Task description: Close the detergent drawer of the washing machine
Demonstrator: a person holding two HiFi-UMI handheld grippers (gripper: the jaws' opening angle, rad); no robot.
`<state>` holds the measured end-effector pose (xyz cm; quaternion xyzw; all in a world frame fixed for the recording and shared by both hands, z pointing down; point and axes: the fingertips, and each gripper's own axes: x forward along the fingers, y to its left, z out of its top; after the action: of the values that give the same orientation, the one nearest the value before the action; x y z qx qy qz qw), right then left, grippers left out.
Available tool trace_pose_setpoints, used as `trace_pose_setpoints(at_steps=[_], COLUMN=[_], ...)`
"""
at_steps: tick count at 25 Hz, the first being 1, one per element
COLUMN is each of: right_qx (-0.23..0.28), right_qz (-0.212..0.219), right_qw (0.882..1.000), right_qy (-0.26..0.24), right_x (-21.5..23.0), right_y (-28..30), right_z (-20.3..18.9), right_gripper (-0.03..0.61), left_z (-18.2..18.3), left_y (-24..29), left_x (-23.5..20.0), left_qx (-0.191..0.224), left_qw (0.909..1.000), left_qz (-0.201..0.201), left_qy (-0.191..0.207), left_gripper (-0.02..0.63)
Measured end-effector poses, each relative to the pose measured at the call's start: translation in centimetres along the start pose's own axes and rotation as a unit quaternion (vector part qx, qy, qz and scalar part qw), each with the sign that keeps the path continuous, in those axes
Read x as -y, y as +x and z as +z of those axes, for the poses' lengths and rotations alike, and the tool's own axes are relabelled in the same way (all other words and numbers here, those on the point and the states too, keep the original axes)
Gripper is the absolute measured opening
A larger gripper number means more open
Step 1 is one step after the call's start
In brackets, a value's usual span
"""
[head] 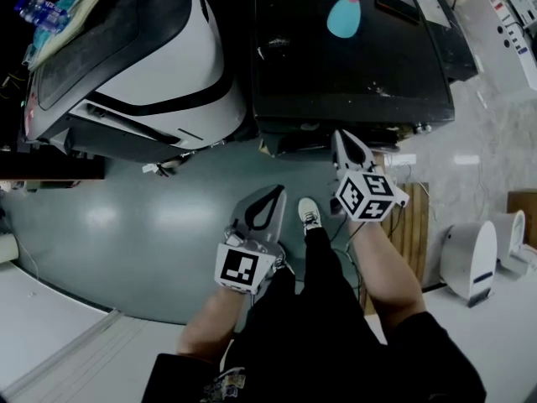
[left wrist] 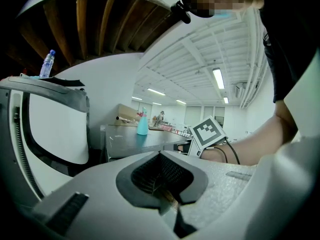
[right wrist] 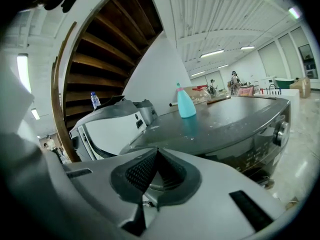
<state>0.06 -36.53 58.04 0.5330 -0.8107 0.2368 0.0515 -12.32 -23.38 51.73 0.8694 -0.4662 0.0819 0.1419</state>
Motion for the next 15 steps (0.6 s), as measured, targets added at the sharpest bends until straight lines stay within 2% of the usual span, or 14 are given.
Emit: trace_pose_setpoints(at_steps=[6, 11, 15], right_qx=[0.039, 0.072, 0.092], right_qz=[0.041, 0.065, 0.077], right_qw=[0.998, 0.992, 0.986], right_qy=[-0.031, -0.083, -0.117], right_x=[-5.0, -9.8, -12.8], right_y=[-4.4, -8.9, -12.9], right_z=[3.2, 5.3, 6.2], right_gripper=[-0.003, -0.003, -0.003], left_z=[1.7, 3.0, 3.9], left_y=[-4.3, -8.3, -11.0], left_x=[-0.1, -0.3, 0.2], left_qx=[0.014, 0.025, 0.037], left_qw=[0.9997, 0.9991, 0.9985], left_qz=[0.015, 0.031, 0.025], left_qy=[0.013, 0.018, 0.032], left_gripper=[0.003, 0.003, 0.003])
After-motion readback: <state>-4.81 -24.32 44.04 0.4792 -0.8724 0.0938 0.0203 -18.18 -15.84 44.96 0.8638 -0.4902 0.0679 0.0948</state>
